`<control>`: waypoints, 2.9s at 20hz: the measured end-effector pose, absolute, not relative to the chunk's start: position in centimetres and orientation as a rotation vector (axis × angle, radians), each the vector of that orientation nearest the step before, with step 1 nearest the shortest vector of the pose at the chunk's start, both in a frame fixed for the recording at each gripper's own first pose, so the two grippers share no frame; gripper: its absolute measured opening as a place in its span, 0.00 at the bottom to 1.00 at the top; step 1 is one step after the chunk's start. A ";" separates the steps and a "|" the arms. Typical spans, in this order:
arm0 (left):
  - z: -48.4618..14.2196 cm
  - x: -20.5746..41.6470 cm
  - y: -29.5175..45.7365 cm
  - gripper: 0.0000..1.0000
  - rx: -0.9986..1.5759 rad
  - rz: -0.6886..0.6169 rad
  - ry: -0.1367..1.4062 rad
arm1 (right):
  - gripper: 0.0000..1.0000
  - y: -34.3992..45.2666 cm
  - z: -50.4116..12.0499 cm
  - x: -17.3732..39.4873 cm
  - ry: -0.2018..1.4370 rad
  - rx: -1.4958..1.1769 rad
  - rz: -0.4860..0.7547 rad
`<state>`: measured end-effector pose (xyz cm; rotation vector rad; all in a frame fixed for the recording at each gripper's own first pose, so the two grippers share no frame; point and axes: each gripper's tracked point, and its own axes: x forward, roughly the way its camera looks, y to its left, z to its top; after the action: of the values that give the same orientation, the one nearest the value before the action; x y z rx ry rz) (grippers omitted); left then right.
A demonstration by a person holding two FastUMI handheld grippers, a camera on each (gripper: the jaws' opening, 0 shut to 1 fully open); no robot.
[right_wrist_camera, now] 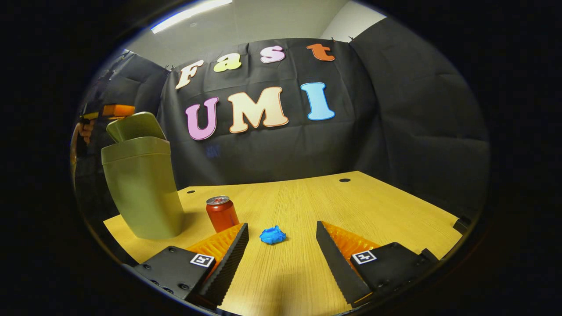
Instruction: Press the lid of the desktop garbage bin to open it, pick up the crumpled paper on the desktop and throw it into the bin, then pick up the pop can on the desktop and drop it into the bin, and finally close the garbage bin lid.
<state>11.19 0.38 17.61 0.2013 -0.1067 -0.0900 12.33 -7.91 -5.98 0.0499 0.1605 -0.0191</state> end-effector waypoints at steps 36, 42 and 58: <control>-3.4 2.1 -11.1 0.94 0.041 -0.606 -0.013 | 0.98 -6.8 -9.8 23.6 0.622 -0.209 -0.003; -4.3 3.1 -10.3 0.94 0.043 -0.571 0.018 | 0.99 -6.3 -12.2 25.0 0.726 -0.218 0.031; -5.7 4.0 -9.7 0.94 0.047 -0.526 0.071 | 0.21 -5.4 -11.2 25.4 0.691 -0.160 0.040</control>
<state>3.96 -9.72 -5.71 0.0471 0.0709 -0.5264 25.37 -5.40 -11.22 -0.1600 0.6907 0.0398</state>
